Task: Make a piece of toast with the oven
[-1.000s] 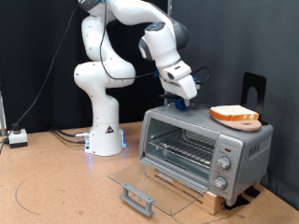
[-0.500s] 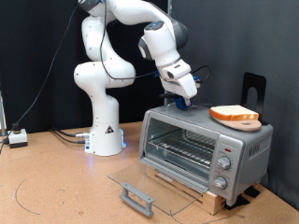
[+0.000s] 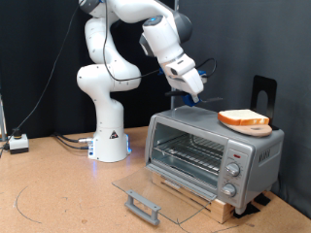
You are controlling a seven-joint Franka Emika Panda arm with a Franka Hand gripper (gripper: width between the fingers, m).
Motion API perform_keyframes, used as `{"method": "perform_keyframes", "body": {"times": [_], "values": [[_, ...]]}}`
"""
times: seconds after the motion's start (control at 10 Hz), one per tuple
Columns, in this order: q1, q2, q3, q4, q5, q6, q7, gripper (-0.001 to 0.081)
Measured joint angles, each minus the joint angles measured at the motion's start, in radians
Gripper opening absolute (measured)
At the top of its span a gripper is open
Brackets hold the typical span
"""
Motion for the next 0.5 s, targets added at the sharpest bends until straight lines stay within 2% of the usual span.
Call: {"method": "perform_keyframes", "body": {"times": [0.1, 0.3, 0.5], "values": [[0.000, -0.019, -0.017, 0.002, -0.002, -0.023, 0.000, 0.0422], [-0.001, -0.014, -0.021, 0.010, -0.002, -0.029, -0.002, 0.0422], [-0.020, -0.020, -0.096, 0.012, -0.016, -0.100, -0.024, 0.0422]]}}
